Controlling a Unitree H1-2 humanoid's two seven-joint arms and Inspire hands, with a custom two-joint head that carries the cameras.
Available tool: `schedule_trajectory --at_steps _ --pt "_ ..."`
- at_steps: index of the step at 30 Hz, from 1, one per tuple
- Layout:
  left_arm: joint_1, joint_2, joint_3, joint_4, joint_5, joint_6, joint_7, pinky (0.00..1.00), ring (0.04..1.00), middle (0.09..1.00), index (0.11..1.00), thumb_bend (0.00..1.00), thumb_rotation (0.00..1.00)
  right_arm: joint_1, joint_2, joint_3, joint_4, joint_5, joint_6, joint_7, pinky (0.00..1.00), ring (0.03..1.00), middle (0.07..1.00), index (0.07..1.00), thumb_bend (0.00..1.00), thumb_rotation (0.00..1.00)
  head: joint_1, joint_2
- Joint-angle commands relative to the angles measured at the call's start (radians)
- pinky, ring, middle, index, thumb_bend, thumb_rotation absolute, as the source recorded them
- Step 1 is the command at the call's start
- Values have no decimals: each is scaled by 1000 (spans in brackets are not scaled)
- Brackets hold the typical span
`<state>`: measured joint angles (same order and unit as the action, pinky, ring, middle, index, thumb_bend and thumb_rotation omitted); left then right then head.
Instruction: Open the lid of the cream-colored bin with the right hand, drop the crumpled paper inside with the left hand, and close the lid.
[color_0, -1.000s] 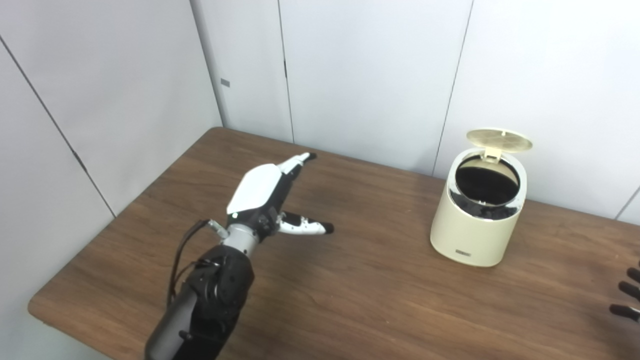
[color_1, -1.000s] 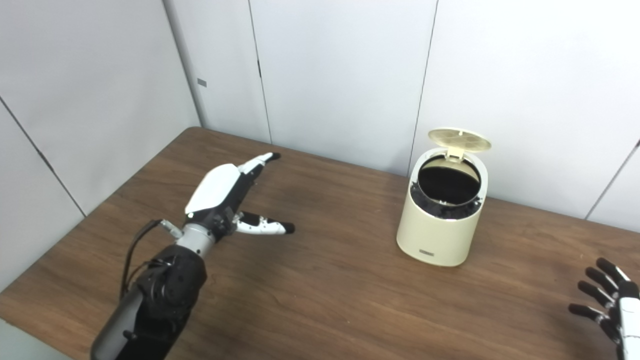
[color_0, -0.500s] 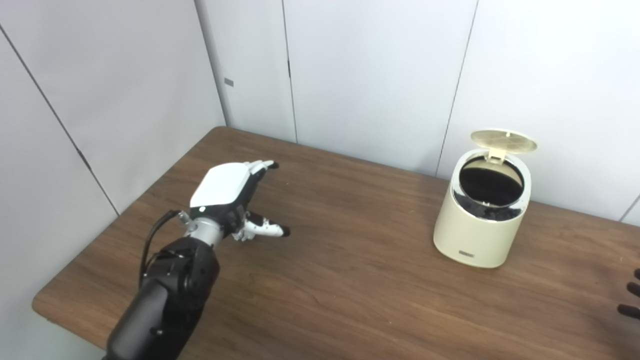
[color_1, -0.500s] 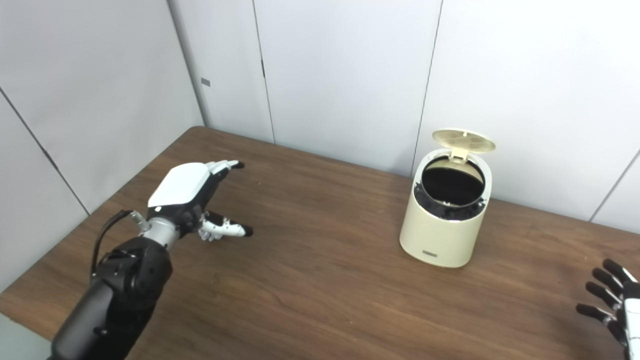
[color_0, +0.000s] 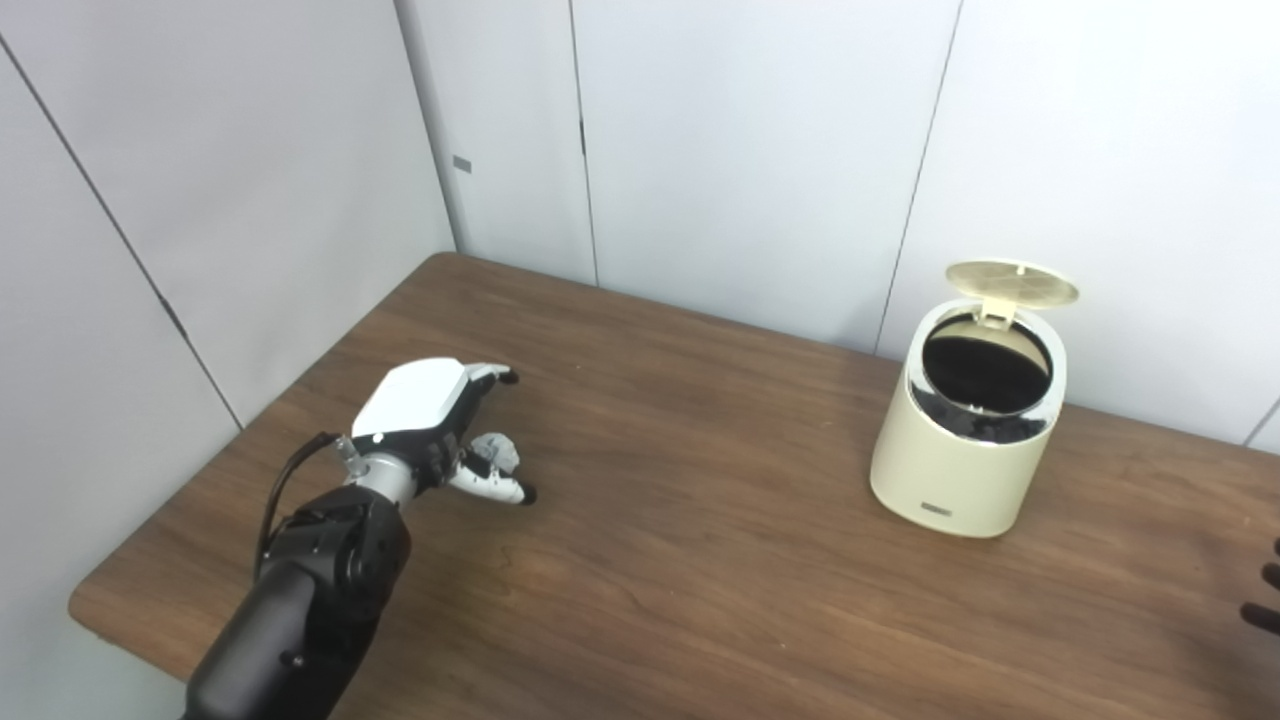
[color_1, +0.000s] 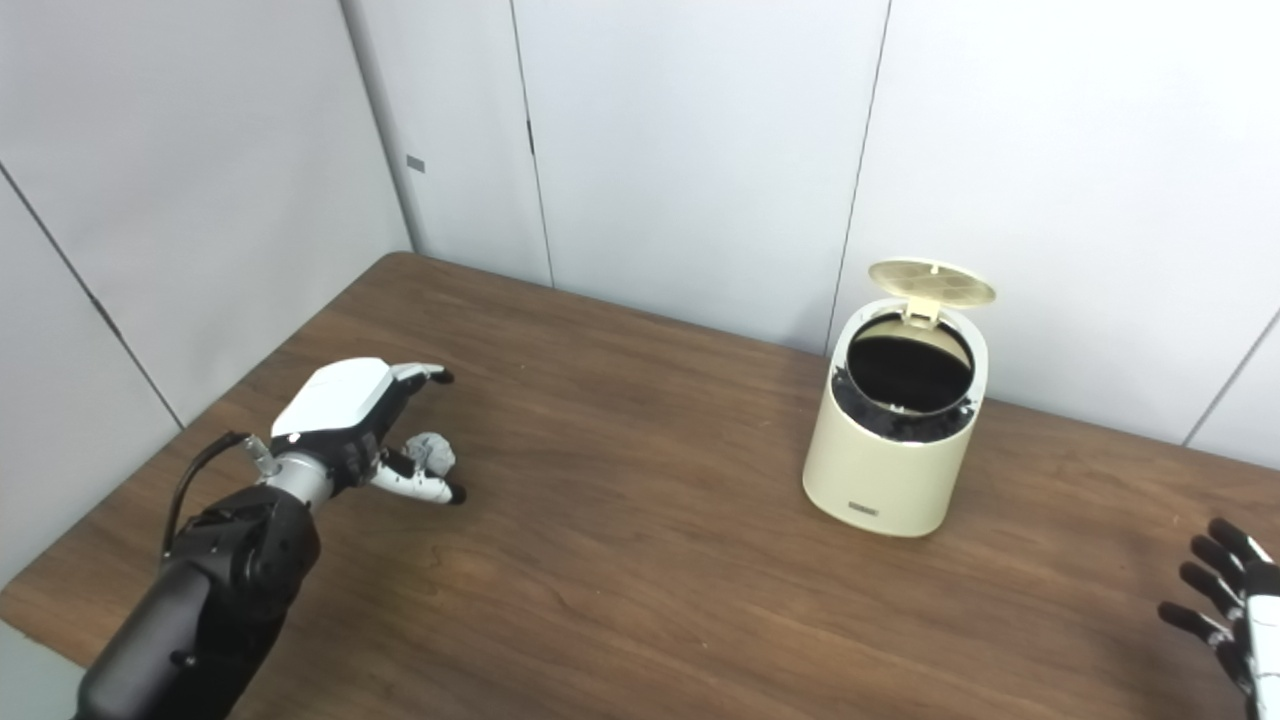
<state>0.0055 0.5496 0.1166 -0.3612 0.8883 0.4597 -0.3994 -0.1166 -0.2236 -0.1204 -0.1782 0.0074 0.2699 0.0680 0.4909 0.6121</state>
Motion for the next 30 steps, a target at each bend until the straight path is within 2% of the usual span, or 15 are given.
schedule_trajectory --at_steps 1,5,9,15,26,30 --pt "-22 27 10 8 -8 -13 34 776 887 897 853 920 247 -23 -7 -3 -47 -6 -11 -9 720 864 883 901 581 1000 0 2" --pt "-39 21 10 51 -51 -30 55 708 856 879 836 909 222 -22 0 -7 -61 1 12 -11 734 871 886 898 592 1000 -2 4" --pt "-54 27 -2 90 -70 -46 85 696 838 863 822 900 197 -20 1 -5 -68 -3 22 -11 749 879 892 903 599 1000 -6 4" --pt "-83 27 -10 129 -102 -43 94 673 818 848 817 884 173 -20 8 -6 -86 -1 34 -12 765 884 895 911 582 1000 -10 6" --pt "-128 40 -21 147 -134 -13 84 699 817 838 799 845 118 -22 16 -4 -110 -1 62 -19 795 901 911 922 574 1000 -14 11" --pt "-130 46 -17 141 -151 -12 91 689 784 789 758 836 70 -24 24 -9 -123 8 80 -21 808 906 913 926 575 1000 -14 12"
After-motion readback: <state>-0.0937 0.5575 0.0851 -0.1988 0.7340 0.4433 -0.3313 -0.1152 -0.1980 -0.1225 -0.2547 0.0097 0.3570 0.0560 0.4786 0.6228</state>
